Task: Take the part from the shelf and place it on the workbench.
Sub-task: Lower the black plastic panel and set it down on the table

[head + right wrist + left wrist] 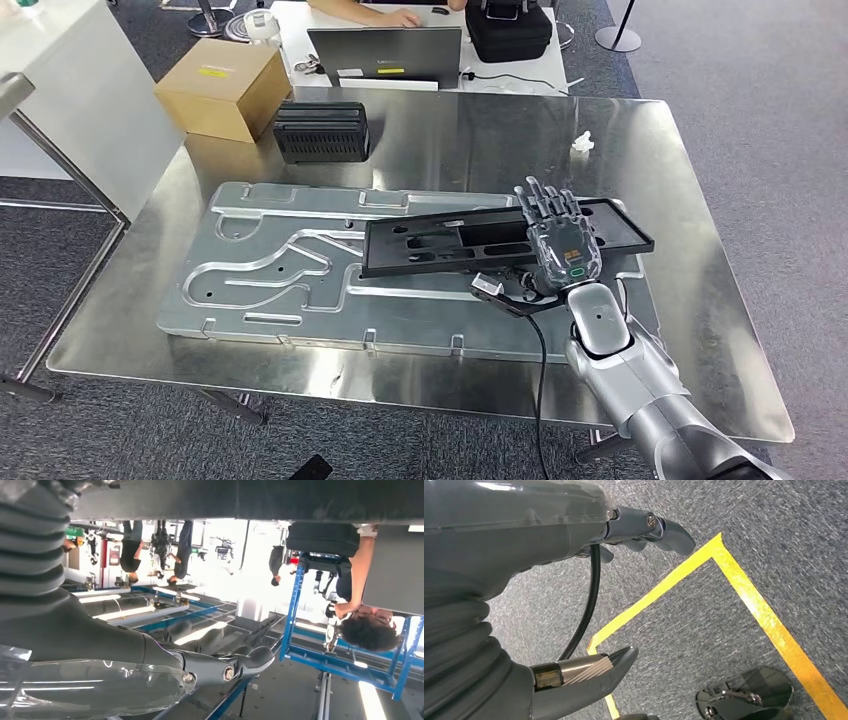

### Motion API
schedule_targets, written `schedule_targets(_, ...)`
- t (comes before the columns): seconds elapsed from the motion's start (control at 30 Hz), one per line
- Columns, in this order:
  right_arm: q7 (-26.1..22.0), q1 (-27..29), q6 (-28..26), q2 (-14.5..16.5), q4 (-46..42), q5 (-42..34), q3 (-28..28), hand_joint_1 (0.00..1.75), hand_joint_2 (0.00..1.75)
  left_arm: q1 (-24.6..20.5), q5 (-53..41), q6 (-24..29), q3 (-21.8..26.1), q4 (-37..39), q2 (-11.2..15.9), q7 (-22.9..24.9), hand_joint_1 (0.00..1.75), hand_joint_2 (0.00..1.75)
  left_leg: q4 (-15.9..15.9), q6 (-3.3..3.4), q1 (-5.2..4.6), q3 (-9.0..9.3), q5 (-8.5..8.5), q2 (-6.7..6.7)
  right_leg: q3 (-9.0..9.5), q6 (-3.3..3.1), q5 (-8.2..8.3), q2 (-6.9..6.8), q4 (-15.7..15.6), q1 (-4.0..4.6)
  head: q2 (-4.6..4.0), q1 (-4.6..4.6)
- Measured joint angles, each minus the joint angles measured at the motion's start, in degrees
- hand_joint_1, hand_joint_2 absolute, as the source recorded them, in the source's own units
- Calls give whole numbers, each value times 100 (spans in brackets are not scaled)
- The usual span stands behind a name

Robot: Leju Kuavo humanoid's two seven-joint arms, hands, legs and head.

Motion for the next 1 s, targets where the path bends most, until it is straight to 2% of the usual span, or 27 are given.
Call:
schedule_targets(0.1, -1, 0, 1, 0, 0, 0, 0, 0, 0, 1, -4, 0, 0, 0, -1, 0, 0, 175, -1, -54, 6, 1, 0, 0, 0, -4, 3, -1, 8, 2, 0, 2)
schedule_targets(0.4, -21, 1, 10, 0, 2, 0, 0, 0, 0, 0, -14, 0, 2, 0, 0, 0, 0, 175, 12, -60, -1, -3, 2, 0, 4, -10, 8, -4, 8, -13, 0, 2)
schedule_targets(0.53, -10, 0, 4, 0, 2, -3, 0, 0, 0, -2, -47, 25, 2, 0, 0, -1, 0, 0, 14, -58, -10, -4, 1, 0, 4, -9, 8, -5, 8, -21, 0, 2)
schedule_targets(0.73, 10, -5, -2, -2, 1, -28, 0, 0, 0, -4, -22, 24, 29, 0, 0, -129, 0, 0, 17, -58, -17, -4, 0, 0, 5, -9, 8, -5, 8, -22, 0, 2)
schedule_targets(1.0, -1, -1, -3, 0, 1, -18, 0, 0, 0, -4, -23, 0, 88, 0, 3, -140, 0, 0, 75, -26, -29, -31, -18, -2, 5, 27, 27, -8, 3, -39, 0, 1)
